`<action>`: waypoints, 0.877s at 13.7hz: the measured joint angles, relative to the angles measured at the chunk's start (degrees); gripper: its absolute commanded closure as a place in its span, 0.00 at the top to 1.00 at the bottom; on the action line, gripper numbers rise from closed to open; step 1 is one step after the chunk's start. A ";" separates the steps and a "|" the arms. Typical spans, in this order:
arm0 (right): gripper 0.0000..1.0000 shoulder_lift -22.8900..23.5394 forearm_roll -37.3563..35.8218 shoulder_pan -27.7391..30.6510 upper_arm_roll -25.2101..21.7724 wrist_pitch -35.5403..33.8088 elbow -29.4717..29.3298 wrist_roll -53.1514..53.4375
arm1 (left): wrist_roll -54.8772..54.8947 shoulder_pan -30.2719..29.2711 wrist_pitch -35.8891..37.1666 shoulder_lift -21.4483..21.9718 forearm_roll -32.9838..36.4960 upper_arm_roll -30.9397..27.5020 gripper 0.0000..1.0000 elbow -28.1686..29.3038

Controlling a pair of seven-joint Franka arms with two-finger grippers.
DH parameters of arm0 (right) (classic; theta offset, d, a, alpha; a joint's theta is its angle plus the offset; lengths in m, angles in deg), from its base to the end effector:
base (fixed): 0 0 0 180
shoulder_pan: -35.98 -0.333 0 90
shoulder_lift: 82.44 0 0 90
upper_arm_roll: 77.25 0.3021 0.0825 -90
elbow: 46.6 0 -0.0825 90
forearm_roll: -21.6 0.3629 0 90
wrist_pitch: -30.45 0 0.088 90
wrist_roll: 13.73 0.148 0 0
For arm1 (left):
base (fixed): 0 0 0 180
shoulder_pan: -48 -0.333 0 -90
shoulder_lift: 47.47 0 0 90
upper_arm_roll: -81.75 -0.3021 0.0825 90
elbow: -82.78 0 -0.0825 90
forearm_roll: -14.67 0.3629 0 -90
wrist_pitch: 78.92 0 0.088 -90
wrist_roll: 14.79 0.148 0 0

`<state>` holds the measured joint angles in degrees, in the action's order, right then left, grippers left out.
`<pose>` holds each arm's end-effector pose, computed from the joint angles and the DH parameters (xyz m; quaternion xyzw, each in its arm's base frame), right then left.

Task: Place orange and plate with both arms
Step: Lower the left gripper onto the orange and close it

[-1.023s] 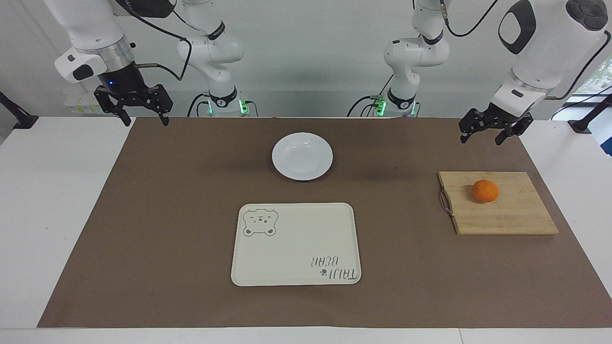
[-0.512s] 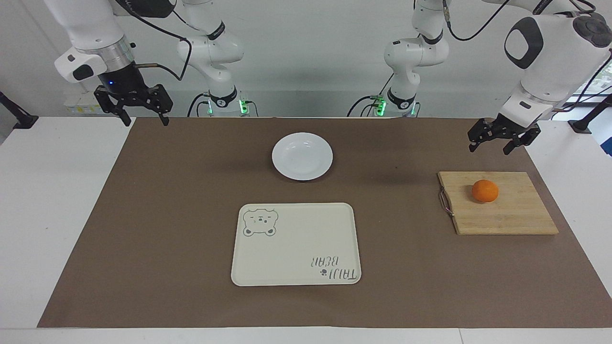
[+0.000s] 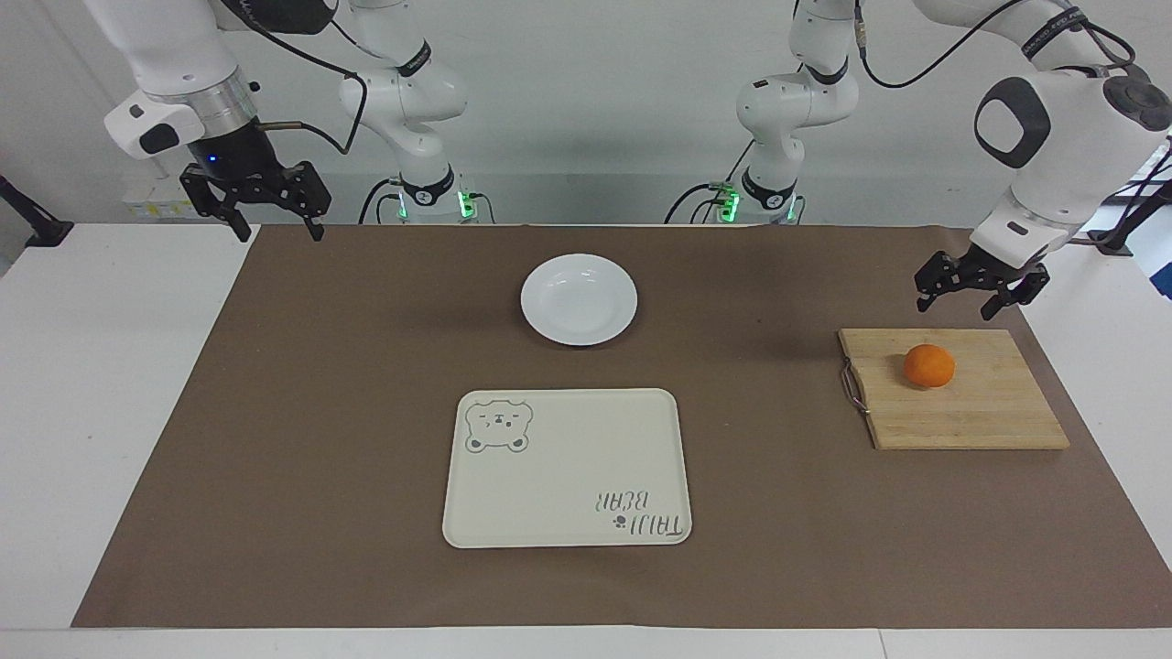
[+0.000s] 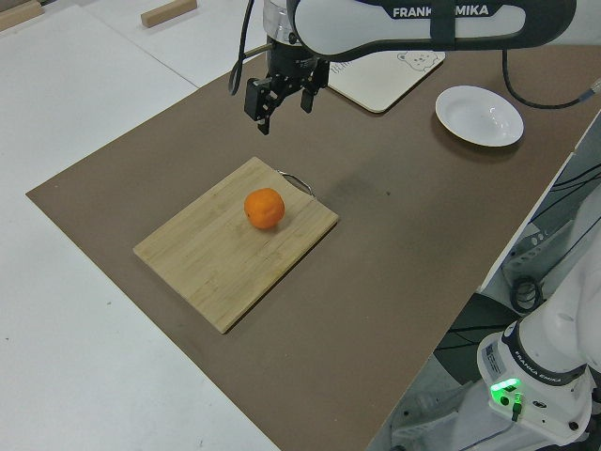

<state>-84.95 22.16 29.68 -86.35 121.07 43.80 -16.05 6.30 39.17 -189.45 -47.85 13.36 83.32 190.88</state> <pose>0.5233 -0.0259 0.5903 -0.9997 0.0041 -0.0239 0.0073 0.5440 0.0668 0.4530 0.9930 -0.1166 0.0200 0.0062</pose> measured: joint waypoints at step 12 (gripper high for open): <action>1.00 0.00 0.00 0.00 0.00 0.00 0.00 0.00 | 4.61 -4.53 -14.41 -10.69 0.00 -0.09 1.00 4.81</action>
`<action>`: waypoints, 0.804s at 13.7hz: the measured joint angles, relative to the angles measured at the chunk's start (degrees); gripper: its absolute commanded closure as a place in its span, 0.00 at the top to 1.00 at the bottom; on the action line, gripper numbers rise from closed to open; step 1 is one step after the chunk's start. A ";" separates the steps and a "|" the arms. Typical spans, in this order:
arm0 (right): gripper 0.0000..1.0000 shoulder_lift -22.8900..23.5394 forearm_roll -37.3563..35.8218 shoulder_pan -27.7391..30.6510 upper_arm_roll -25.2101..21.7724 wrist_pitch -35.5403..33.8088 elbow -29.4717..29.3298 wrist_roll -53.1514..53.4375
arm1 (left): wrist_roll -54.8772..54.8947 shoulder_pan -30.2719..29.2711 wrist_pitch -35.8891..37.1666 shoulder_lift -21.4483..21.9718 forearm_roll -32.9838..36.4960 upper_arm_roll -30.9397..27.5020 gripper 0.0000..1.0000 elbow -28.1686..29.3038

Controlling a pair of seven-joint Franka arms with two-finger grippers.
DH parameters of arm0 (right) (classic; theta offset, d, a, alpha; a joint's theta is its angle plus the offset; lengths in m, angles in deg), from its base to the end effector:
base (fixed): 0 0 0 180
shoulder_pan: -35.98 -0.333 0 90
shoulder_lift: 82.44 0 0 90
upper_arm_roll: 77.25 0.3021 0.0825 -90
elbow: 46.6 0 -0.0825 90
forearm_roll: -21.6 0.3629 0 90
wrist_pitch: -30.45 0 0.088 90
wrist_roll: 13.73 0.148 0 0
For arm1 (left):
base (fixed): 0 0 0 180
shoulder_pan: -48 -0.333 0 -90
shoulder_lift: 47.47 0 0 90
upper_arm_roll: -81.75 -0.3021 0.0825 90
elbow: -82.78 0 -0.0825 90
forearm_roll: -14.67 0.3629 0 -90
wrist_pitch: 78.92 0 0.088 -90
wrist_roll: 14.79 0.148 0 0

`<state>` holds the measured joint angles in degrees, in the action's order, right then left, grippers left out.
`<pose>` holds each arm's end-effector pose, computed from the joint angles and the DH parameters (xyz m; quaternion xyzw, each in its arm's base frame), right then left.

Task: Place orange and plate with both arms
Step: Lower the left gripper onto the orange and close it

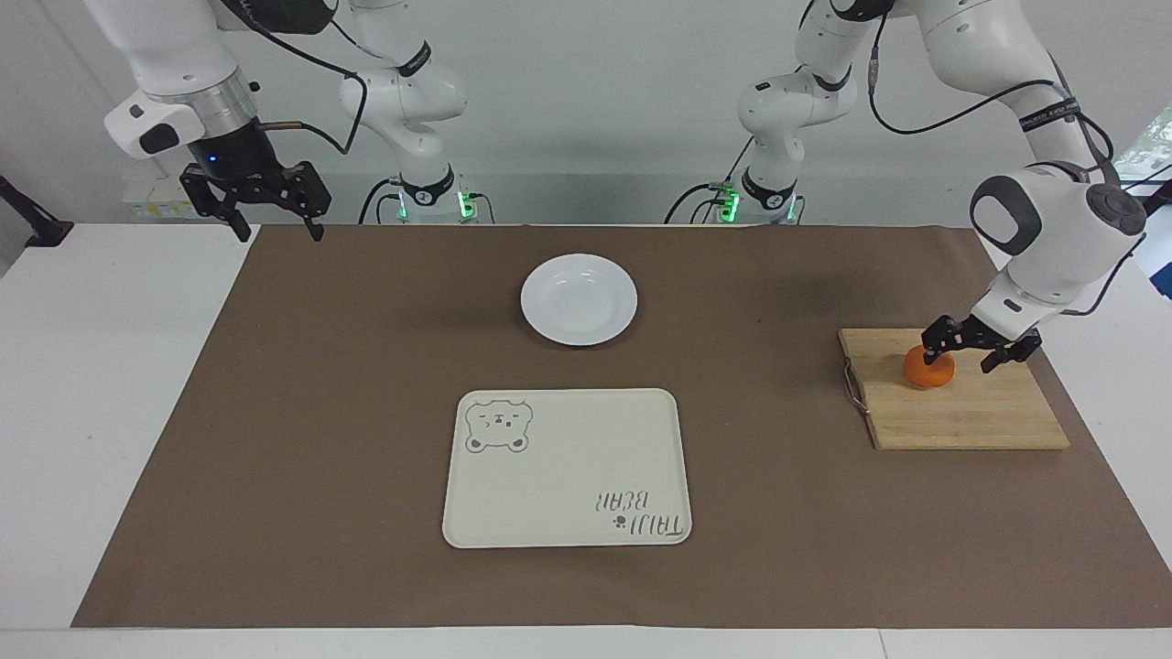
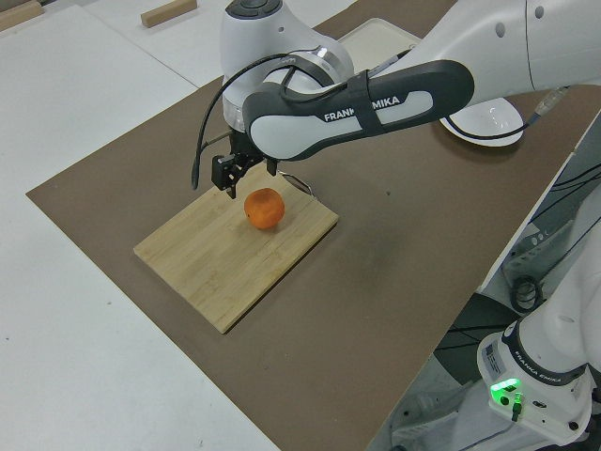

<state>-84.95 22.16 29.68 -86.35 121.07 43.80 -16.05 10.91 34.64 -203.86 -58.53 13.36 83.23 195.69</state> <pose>0.5233 -0.0259 0.5903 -0.9997 0.0041 -0.0239 0.0073 0.5644 0.1174 0.3329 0.9934 -0.1136 0.0119 0.0085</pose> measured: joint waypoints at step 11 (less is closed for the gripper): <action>1.00 0.00 0.00 0.00 0.00 0.00 0.00 0.00 | -3.03 -0.82 -8.69 -0.11 -0.01 0.17 0.00 8.19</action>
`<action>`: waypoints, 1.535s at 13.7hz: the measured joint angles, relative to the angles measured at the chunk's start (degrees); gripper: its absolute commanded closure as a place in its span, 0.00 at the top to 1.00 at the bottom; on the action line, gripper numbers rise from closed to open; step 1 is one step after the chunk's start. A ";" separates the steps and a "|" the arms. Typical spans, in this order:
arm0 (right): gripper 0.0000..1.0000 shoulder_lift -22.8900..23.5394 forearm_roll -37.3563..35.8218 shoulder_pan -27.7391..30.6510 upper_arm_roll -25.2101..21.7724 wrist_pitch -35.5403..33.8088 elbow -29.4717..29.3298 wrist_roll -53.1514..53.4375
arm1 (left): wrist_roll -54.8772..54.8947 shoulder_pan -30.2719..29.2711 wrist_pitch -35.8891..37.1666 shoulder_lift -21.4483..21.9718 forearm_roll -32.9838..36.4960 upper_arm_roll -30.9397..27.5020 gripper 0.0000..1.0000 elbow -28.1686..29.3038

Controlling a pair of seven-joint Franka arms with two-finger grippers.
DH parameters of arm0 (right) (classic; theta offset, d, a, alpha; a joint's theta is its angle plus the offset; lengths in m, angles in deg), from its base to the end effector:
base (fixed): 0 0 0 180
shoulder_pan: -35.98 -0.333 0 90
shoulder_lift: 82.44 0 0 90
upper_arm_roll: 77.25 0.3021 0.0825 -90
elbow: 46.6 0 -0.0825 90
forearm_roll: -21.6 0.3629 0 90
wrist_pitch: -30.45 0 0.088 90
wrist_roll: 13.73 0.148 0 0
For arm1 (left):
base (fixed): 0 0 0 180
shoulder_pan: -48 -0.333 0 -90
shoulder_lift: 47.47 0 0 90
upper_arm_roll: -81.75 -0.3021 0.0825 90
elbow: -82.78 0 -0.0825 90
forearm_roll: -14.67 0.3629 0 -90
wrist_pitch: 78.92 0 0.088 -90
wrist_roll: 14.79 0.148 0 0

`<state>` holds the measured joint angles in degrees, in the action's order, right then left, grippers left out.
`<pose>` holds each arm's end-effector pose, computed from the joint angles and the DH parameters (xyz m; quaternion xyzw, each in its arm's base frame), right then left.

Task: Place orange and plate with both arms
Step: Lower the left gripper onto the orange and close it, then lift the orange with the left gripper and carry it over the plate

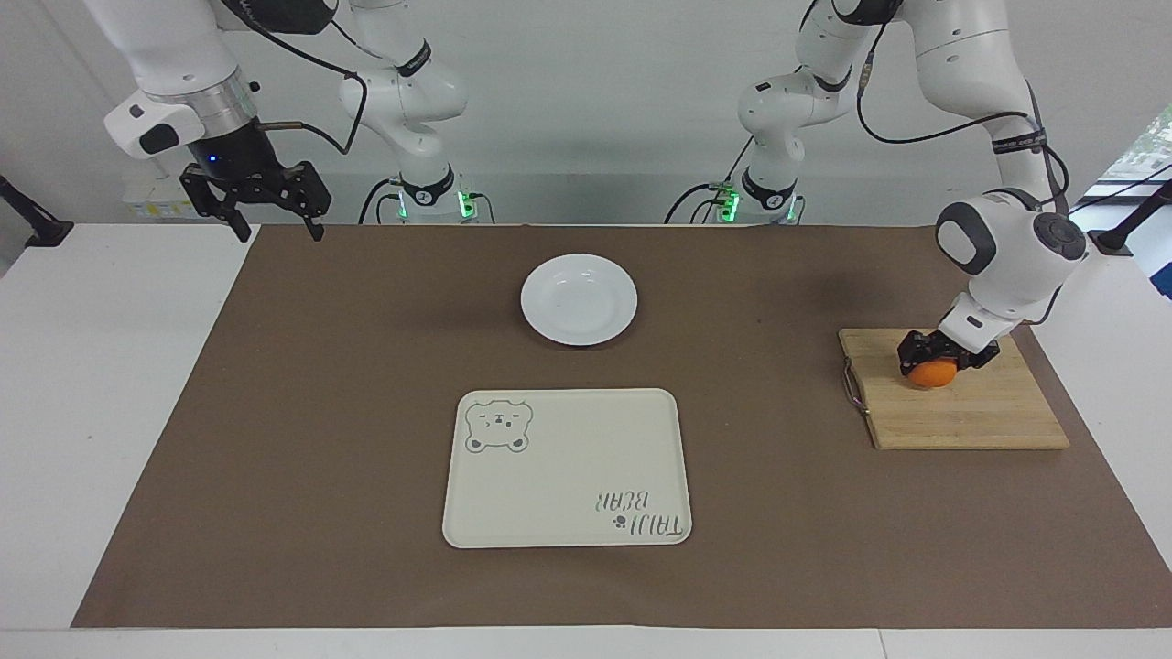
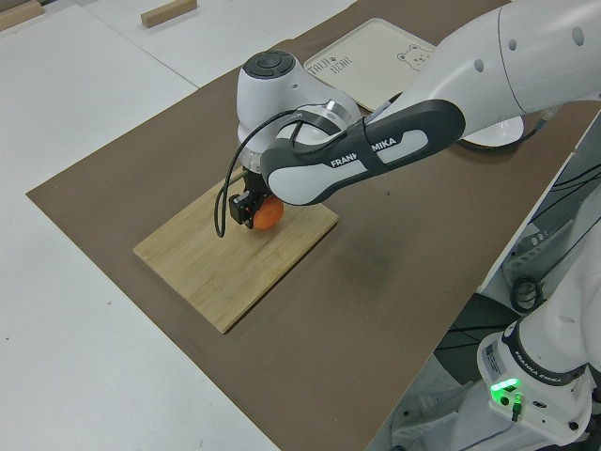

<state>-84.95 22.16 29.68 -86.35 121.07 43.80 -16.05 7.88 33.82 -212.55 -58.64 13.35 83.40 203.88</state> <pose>0.5233 -0.0259 0.5903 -0.9997 0.0041 -0.0239 0.0073 0.5420 0.1194 0.2845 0.9966 -0.0802 0.0147 0.0071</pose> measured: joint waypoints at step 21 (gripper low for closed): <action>1.00 0.00 0.00 0.00 0.00 0.00 0.00 0.00 | -9.83 7.34 39.75 8.11 0.01 1.46 0.00 -27.75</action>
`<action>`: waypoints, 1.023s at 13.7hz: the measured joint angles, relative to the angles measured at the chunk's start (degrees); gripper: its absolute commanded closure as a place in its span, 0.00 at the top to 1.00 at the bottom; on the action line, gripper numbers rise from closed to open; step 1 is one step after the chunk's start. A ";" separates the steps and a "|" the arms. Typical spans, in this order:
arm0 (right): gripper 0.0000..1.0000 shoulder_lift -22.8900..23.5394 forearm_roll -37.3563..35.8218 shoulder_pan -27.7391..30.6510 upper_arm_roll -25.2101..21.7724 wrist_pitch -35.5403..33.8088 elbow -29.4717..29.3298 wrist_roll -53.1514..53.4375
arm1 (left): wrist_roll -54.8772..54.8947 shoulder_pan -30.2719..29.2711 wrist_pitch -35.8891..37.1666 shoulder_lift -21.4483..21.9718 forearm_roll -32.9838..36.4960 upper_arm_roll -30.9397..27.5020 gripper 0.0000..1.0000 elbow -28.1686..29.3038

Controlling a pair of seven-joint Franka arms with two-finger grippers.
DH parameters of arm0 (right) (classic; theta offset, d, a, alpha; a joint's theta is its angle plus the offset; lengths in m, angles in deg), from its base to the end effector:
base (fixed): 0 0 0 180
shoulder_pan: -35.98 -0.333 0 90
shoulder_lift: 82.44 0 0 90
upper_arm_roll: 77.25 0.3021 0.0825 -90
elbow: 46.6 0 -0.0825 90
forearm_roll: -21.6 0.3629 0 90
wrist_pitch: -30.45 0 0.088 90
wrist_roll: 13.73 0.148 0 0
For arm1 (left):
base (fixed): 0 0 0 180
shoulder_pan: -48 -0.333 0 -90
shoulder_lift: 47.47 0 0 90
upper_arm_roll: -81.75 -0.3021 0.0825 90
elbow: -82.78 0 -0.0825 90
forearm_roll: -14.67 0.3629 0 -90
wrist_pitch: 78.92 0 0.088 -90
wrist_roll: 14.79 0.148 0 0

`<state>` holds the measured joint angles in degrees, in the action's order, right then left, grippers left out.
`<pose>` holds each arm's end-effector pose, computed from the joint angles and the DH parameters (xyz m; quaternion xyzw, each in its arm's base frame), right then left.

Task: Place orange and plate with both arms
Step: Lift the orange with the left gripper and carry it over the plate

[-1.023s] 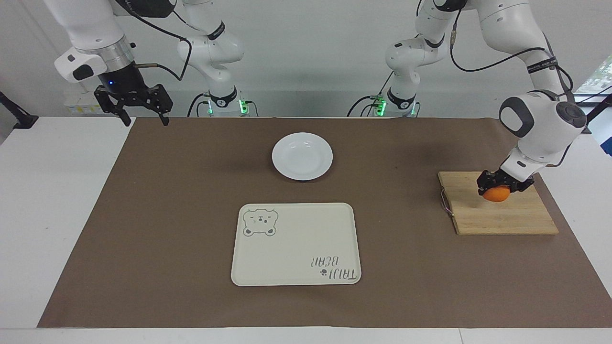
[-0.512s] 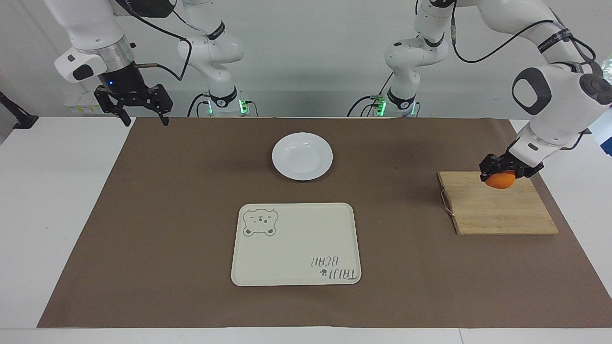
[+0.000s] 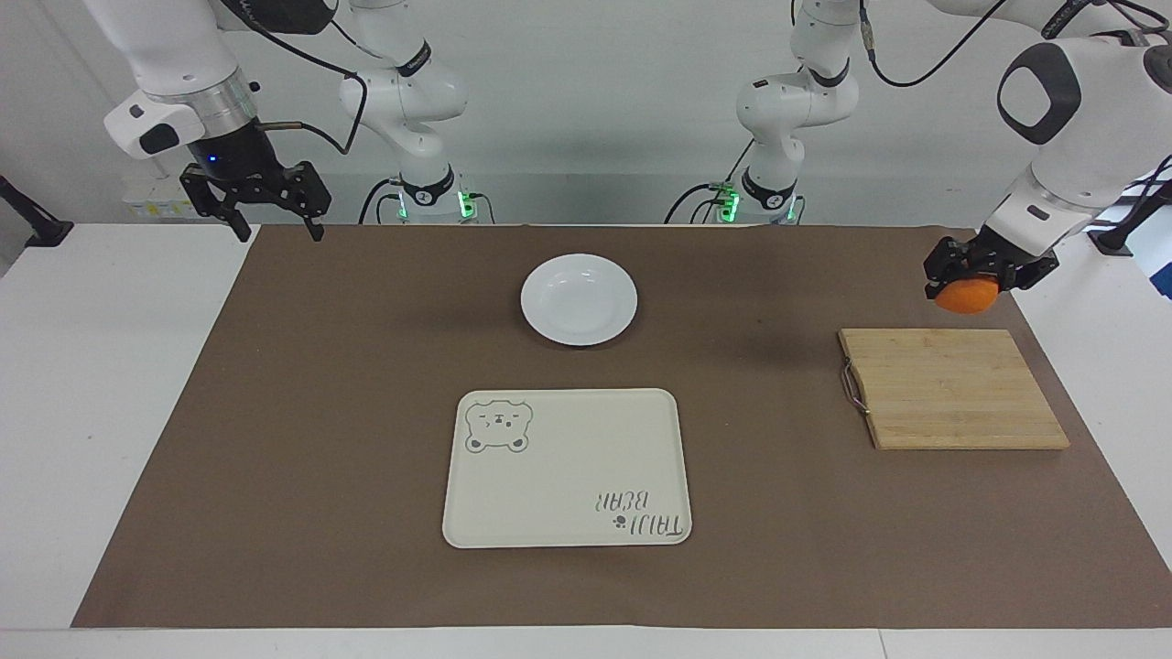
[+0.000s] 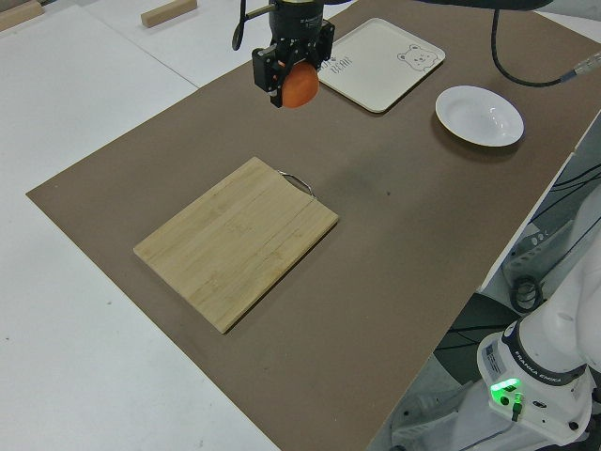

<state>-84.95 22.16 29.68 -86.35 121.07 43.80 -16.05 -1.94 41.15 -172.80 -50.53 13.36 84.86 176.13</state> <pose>0.5233 -0.0259 0.5903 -0.9997 0.0041 -0.0239 0.0073 0.5487 0.0332 0.5201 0.9966 -0.0784 -0.0200 0.0159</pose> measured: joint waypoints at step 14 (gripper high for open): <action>1.00 0.00 0.00 0.00 0.00 0.00 0.00 0.00 | -27.83 20.92 0.61 1.54 0.00 2.40 0.00 0.15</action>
<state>-84.95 22.16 29.68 -86.35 121.07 43.80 -16.05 -29.78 62.08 -172.19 -48.99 13.36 87.26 176.28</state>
